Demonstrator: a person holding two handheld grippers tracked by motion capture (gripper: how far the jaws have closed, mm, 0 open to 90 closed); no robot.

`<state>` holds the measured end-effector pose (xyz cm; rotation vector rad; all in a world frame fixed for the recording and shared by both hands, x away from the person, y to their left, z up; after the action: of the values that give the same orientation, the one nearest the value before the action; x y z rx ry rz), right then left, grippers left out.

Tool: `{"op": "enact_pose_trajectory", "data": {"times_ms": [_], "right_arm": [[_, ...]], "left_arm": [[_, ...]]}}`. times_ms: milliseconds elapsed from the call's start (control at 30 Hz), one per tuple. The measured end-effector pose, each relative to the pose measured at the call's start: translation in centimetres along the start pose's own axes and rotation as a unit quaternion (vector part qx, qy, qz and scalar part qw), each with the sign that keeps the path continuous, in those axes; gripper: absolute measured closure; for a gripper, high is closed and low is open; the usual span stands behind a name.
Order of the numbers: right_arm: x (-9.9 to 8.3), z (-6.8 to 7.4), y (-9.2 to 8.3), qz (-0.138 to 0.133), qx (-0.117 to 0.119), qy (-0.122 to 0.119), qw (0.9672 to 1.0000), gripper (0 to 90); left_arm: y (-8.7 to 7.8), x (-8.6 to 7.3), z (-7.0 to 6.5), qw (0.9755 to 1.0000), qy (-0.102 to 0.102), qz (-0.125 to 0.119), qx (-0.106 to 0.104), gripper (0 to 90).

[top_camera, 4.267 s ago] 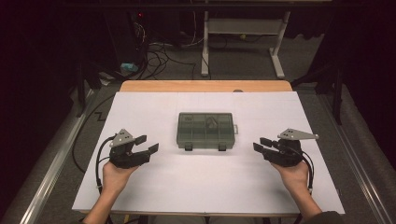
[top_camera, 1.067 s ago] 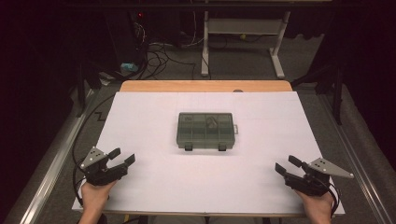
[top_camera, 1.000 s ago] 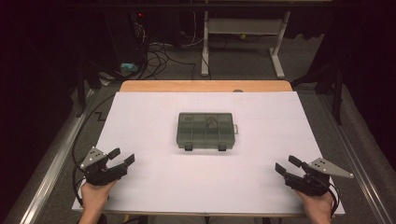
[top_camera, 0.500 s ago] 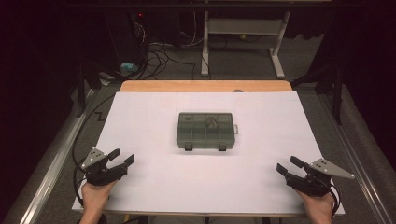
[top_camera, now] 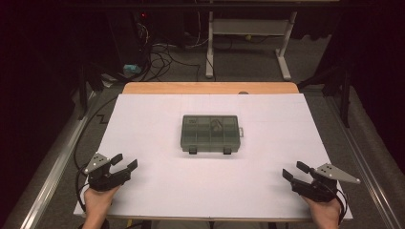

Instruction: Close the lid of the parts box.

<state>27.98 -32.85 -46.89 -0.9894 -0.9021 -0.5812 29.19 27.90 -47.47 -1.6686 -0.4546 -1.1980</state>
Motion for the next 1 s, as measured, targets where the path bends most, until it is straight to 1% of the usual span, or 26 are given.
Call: {"op": "enact_pose_trajectory", "data": {"times_ms": [67,267,333,433,600,800,1000], "right_arm": [[-0.02,-0.01,-0.06,-0.002,-0.001,0.001,1.0,32.2],[-0.06,0.04,-0.09,-0.002,0.0,0.001,1.0,32.0],[-0.08,0.05,-0.12,-0.001,-0.001,0.004,1.0,31.8],[-0.09,0.01,-0.1,-0.001,-0.001,0.006,1.0,31.2],[-0.11,0.05,-0.12,-0.003,-0.003,0.003,1.0,31.0],[-0.11,0.06,-0.11,-0.003,-0.003,0.002,1.0,30.9],[-0.08,-0.03,-0.05,0.001,-0.001,0.008,1.0,30.7]], "left_arm": [[-0.03,-0.01,-0.03,1.0,0.004,0.0,0.003,31.8],[-0.06,-0.23,0.07,1.0,0.0,0.0,0.004,31.8],[-0.05,-0.28,0.05,1.0,-0.002,0.0,0.004,31.8],[0.0,-0.33,0.02,1.0,-0.002,0.003,0.003,31.8],[0.01,-0.4,-0.03,1.0,-0.005,0.002,0.003,31.9],[0.09,-0.39,-0.17,1.0,-0.004,0.003,0.001,31.9],[0.14,-0.37,-0.21,1.0,-0.003,0.004,0.0,31.9]]}}
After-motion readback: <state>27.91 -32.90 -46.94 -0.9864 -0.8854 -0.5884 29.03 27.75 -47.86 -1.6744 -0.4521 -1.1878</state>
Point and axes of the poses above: each handheld gripper's, and its own axes: y roughly forward along the jaws, x roughly out of its top, z roughly to its left, the point moved 1 cm from there along y, roughly forward along the jaws, and after that the axes turned 10 degrees about y, right-handed, at the moved point
